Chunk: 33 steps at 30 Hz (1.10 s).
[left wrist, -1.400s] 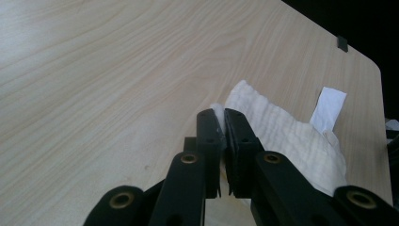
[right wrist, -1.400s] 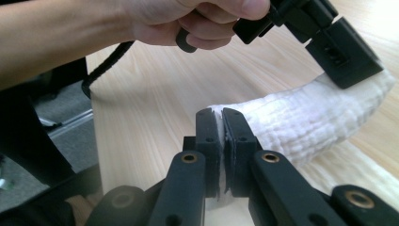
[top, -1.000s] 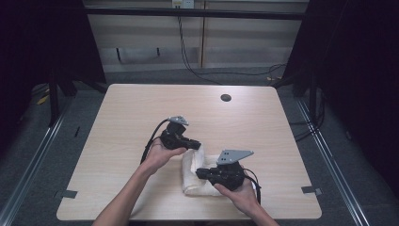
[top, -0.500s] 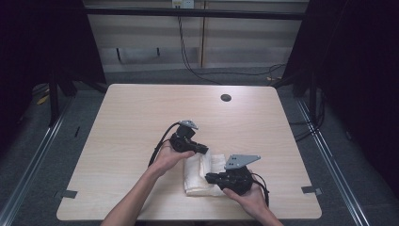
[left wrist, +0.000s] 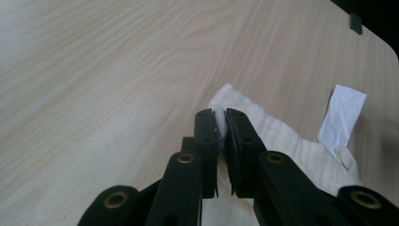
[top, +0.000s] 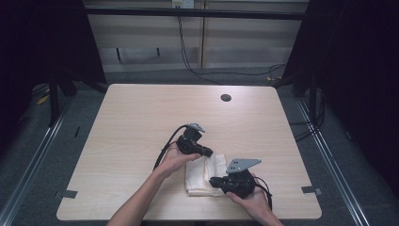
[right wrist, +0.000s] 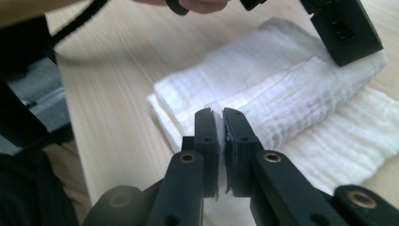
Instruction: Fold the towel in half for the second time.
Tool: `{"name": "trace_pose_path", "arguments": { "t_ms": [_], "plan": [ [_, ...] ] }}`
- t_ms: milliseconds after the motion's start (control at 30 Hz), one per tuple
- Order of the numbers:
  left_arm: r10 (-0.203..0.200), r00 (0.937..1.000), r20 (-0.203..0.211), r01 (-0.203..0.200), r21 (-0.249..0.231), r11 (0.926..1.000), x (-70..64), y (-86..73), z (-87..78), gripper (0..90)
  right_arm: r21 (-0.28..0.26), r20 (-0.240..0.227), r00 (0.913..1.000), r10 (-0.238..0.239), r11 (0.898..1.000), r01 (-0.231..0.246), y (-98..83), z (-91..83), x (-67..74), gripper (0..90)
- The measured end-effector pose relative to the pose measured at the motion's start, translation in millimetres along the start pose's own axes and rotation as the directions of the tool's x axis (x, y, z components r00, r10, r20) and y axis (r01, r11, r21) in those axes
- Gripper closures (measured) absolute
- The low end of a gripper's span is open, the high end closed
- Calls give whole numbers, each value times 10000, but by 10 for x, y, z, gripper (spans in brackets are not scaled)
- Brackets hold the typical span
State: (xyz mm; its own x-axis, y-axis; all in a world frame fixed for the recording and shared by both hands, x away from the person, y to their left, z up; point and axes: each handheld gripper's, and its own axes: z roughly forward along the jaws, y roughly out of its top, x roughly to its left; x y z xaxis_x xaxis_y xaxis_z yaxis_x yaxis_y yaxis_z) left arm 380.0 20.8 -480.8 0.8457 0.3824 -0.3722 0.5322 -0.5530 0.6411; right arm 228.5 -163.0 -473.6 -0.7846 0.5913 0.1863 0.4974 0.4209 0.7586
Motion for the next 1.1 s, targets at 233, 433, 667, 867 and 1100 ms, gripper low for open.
{"name": "trace_pose_path", "arguments": {
  "t_ms": [233, 433, 667, 867, 1100],
  "plan": [
    [-23, 9998, 202, 22, 58, 10000, -1, -14, 84, 799, 361, 284, 9996, 27, 9993, -37, -81, 7, -16, 829],
    [-41, 9997, 220, 41, 14, 10000, 9, -19, 118, 776, 627, 594, 9982, -71, 9980, 34, -148, -40, -22, 814],
    [213, 9995, 247, -209, -181, 9996, -34, 2, 100, 717, 646, 890, 9955, 321, 9972, -379, -233, -122, -99, 765],
    [309, 9994, 131, -304, -369, 9989, -70, 7, 84, 635, 420, 1005, 9933, 571, 9972, -616, -243, -168, -134, 625],
    [319, 9995, 79, -311, -885, 9956, -104, 16, 44, 556, 236, 1131, 9899, 854, 9958, -886, -243, -208, -153, 525]
  ]
}}
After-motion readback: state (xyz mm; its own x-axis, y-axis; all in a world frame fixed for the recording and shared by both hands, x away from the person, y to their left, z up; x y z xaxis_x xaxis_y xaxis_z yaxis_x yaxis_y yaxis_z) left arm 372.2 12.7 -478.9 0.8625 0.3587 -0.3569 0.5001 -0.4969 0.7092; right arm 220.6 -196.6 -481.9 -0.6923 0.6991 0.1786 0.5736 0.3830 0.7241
